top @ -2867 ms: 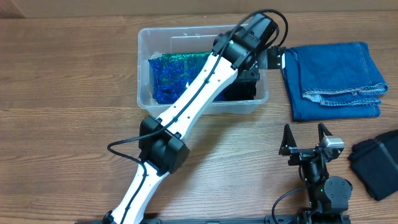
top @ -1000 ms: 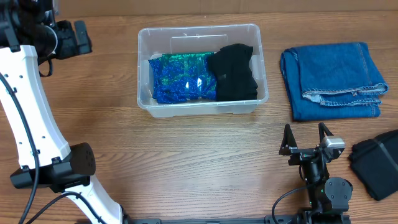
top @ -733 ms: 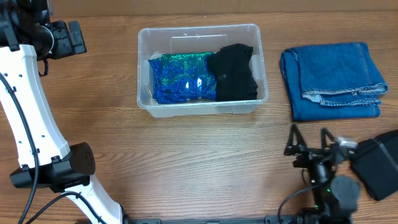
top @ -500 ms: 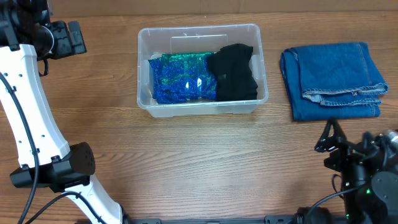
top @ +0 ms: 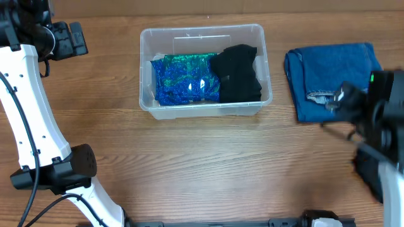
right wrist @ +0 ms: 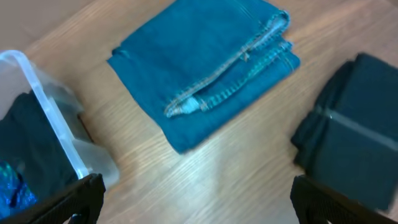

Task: Pack container
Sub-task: 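Grasp the black cloth at the far right with the right gripper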

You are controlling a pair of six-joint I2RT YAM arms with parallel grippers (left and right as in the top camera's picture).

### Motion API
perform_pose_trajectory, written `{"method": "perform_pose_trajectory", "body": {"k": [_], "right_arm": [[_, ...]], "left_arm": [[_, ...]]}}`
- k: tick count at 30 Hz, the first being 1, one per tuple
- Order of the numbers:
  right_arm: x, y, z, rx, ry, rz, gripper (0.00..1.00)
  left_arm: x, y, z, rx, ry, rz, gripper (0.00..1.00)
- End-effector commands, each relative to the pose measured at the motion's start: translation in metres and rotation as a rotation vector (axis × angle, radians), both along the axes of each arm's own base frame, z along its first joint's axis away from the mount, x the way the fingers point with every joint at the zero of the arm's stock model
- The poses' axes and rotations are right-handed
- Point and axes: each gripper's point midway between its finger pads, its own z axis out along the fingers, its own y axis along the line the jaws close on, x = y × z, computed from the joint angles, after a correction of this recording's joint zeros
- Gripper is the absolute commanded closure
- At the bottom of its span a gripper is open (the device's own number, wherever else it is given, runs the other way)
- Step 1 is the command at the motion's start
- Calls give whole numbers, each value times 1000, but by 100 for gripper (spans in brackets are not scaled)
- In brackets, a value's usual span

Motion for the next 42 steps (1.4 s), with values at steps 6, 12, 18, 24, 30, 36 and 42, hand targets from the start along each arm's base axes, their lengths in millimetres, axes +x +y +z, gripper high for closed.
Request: {"method": "perform_pose_trajectory", "body": {"k": [6,12,18,24,30,36,42], "right_arm": [[-3,-90,-10,237,1,-297,0],[-58,-164,-61,387,-33,-583,0],[-86,-190,-138,424,72,-644,0],[-131,-220,-181,394,262,-802,0],[-168,-242,-209,435,293,-935,0],[-156,-260,-247,468,259,-887,0],[-110,-272,-245,470,75,-651,4]], "left_arm": [[2,3,-6,-5,16,18,0],[2,3,-6,-5,16,18,0],[2,3,-6,-5,16,18,0],[2,3,-6,-5,16,18,0],[2,3,-6,-5,16,18,0],[2,3,-6,-5,16,18,0],[2,3,-6,-5,16,18,0]]}}
